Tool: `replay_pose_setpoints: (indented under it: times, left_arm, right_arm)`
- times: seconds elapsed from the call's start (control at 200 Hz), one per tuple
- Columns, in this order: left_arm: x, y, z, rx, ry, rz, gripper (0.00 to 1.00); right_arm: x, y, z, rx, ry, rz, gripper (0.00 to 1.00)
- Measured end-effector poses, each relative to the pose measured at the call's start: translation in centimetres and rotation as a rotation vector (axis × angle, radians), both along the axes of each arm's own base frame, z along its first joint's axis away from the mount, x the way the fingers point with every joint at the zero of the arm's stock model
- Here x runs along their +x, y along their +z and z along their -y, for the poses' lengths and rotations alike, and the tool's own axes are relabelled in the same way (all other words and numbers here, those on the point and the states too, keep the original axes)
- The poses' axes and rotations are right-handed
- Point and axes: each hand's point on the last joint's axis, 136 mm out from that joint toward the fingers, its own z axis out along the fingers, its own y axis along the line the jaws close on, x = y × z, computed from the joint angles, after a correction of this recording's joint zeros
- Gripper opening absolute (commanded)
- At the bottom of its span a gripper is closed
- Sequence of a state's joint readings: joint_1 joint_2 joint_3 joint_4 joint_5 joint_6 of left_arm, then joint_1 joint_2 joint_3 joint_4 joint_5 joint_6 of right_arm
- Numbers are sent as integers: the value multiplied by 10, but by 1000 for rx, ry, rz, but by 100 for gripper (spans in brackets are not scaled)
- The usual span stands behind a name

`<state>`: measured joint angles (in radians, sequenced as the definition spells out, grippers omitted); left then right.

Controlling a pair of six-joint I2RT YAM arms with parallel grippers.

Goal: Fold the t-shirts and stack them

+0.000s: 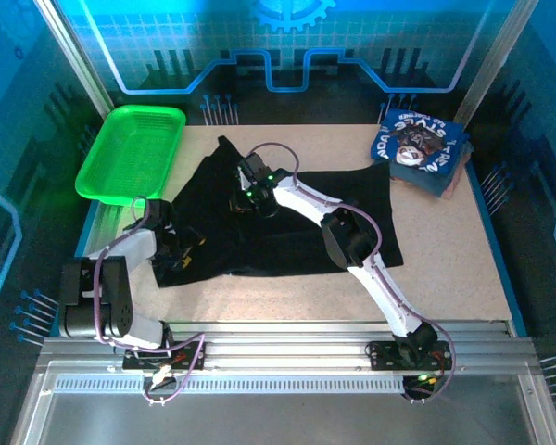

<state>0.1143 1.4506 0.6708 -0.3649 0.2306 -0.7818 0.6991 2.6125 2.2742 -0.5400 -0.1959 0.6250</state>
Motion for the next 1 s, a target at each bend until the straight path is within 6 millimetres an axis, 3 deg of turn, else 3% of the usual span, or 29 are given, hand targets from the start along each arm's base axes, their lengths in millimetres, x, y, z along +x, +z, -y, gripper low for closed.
replay_pose_setpoints:
  times: [0.485, 0.75, 1.0]
  left_arm:
    - [-10, 0, -6, -12, 25, -6, 65]
    - [-11, 0, -7, -12, 27, -7, 66]
    - [-16, 1, -6, -14, 28, -19, 67]
  right_arm:
    - [21, -1, 33, -60, -131, -11, 9]
    - [13, 13, 26, 10, -102, -29, 43]
    - [-9, 51, 5, 45, -5, 22, 45]
